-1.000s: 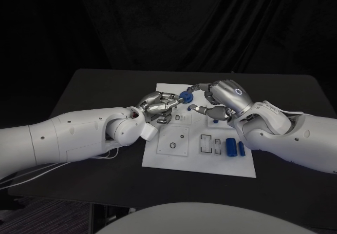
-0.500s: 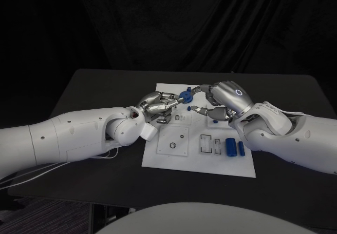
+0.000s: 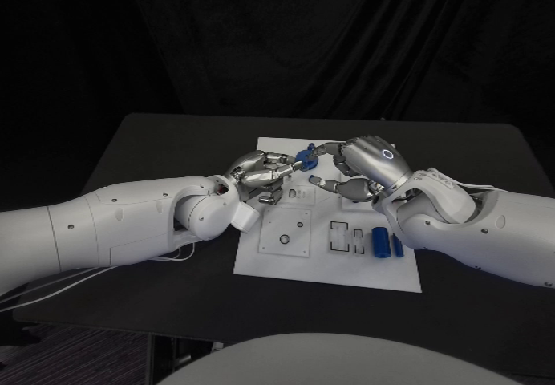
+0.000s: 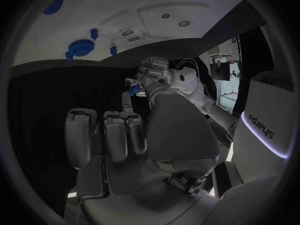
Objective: Assemble the parts on the task board
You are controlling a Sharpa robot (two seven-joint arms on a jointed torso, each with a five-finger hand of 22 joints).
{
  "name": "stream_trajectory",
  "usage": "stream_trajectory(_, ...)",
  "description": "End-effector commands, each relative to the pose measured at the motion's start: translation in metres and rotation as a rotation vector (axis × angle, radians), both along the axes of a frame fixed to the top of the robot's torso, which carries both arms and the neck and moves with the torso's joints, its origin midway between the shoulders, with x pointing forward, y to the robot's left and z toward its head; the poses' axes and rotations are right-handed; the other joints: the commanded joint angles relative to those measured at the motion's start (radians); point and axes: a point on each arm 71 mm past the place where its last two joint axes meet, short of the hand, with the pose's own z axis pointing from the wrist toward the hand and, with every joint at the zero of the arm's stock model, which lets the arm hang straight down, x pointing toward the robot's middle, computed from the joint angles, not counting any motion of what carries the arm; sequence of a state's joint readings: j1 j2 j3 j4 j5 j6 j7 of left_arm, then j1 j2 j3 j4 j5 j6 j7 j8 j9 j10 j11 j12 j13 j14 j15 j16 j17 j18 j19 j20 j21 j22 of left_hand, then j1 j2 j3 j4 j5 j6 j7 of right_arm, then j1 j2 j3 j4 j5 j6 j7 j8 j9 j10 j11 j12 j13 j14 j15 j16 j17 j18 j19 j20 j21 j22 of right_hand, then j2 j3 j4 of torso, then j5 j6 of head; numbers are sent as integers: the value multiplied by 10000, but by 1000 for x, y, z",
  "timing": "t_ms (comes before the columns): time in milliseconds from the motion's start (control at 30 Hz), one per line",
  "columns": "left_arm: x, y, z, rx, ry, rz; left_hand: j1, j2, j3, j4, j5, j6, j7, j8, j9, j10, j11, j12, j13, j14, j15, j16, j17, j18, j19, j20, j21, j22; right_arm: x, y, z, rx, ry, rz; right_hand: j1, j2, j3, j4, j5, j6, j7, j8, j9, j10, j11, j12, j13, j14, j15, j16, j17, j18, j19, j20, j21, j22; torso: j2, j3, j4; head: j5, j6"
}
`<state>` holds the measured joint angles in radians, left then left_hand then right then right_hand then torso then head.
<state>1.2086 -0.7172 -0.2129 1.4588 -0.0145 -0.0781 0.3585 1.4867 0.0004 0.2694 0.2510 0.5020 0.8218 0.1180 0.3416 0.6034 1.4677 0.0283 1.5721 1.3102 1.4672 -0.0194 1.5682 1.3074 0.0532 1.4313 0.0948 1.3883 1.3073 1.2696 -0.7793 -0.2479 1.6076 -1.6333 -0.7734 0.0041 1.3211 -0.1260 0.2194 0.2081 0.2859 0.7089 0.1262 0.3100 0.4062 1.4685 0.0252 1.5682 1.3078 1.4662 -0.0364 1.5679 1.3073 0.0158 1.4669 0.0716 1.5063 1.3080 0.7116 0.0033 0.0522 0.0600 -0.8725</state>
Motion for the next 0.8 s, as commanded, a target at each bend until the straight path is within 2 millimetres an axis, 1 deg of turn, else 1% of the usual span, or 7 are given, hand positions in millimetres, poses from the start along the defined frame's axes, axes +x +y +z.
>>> stream_trajectory(33, -1, -3, 0, -130, 96, -176, 33, 1, 24, 4, 26, -11, -21, 62, -7, 1031, 84, -13, 2606, 1036, 47, 26, 2634, -32, -39, 4, -65, 1971, -1, 0, 0, 29, -46, -24, 95, 42, -16, 2, -18, -24, -17, 31, -17, 1023, 63, 26, 2630, 1046, 56, 29, 2635, 44, 593, 83, -50, 2360, 7, 8, 5, -5, -1)
stream_trajectory(133, -1, -3, -1, -114, 129, -199, 33, 3, 25, 5, 26, -14, -21, 61, -10, 1031, 85, -13, 2606, 1036, 48, 26, 2634, -33, -37, 5, -62, 1972, -1, 1, 0, 50, -71, 3, 118, 40, -20, -5, -18, -168, -18, 3, -49, 1023, 56, 26, 2630, 1046, 50, 29, 2635, 44, 594, 79, -49, 2361, 12, 9, -3, -5, -1)
stream_trajectory(333, -1, -3, -1, -95, 185, -252, 38, 2, 29, 2, 32, -28, -19, 55, -20, 1031, 87, -13, 2606, 1036, 51, 26, 2634, -26, -58, 8, -88, 1963, -1, 3, -1, -19, -3, 72, 124, 40, -21, -7, -18, -195, -23, 1, -55, 1023, 53, 26, 2630, 1046, 49, 29, 2635, 43, 595, 78, -48, 2362, 16, 9, -19, 10, -1)
stream_trajectory(533, -2, -5, -1, -122, 213, -339, 46, 1, 36, -5, 41, -47, -14, 47, -33, 1031, 91, -13, 2606, 1036, 55, 26, 2634, -23, -68, 11, -100, 1959, -1, 8, -2, -147, 118, 162, 122, 52, -19, -2, -17, -191, -25, 13, -54, 1023, 51, 26, 2630, 1046, 47, 29, 2635, 44, 593, 76, -50, 2361, 20, 11, -13, -18, -1)
stream_trajectory(800, -3, -6, -1, -147, 211, -370, 48, 0, 38, -7, 46, -56, -11, 43, -38, 1031, 93, -13, 2606, 1036, 56, 26, 2634, -23, -72, 12, -104, 1958, 0, 12, -4, -229, 195, 250, 125, 81, -13, 5, -17, -145, -27, 65, -46, 1023, 50, 26, 2630, 1046, 44, 29, 2635, 43, 596, 73, -47, 2362, 15, 4, -7, 31, -1)
